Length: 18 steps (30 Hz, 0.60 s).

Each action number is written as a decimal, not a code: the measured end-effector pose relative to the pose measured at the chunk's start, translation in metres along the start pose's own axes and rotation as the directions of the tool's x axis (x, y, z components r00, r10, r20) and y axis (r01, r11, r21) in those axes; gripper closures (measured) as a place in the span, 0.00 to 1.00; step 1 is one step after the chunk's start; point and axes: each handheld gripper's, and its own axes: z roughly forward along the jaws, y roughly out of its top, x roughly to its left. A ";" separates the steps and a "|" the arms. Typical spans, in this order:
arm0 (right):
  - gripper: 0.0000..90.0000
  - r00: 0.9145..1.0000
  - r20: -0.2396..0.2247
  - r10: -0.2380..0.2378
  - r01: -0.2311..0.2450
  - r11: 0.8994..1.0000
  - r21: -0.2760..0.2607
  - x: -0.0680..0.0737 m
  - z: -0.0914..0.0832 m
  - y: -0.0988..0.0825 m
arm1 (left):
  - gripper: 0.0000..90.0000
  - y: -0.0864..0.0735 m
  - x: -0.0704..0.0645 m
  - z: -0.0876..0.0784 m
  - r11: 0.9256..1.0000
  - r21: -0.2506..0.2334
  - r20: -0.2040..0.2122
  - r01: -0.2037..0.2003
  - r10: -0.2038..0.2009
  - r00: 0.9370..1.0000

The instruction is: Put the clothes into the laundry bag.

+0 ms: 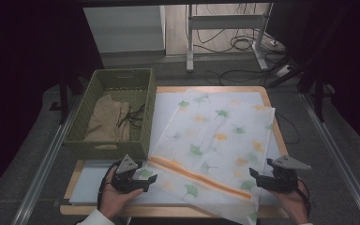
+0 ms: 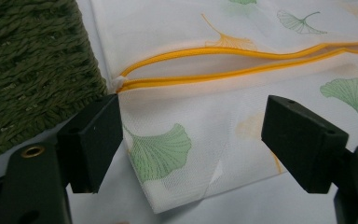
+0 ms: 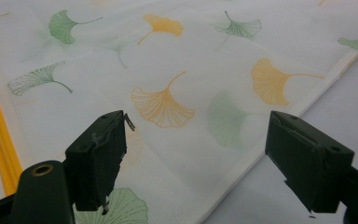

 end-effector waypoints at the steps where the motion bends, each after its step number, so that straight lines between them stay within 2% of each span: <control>1: 0.22 1.000 -0.005 -0.002 0.002 1.000 0.001 0.001 0.000 0.000 | 0.22 0.000 0.000 0.000 1.000 0.002 0.000 -0.001 0.001 1.000; 6: 0.27 1.000 -0.016 0.007 -0.007 1.000 -0.011 0.000 -0.002 0.000 | 0.22 0.000 -0.002 0.001 1.000 0.013 0.015 -0.016 0.015 1.000; 12: 0.28 0.999 -0.018 0.033 -0.033 0.999 -0.008 -0.004 -0.003 0.001 | 0.22 0.000 -0.001 0.003 1.000 0.021 0.017 -0.014 0.013 1.000; 15: 0.30 0.999 -0.017 0.047 -0.047 0.999 0.006 -0.003 -0.002 0.001 | 0.22 0.000 0.000 0.003 1.000 0.026 0.014 -0.010 0.009 1.000; 18: 0.31 0.999 -0.023 0.036 -0.035 0.999 0.029 0.001 0.001 0.003 | 0.22 0.000 0.000 0.002 1.000 0.024 0.006 -0.003 0.002 1.000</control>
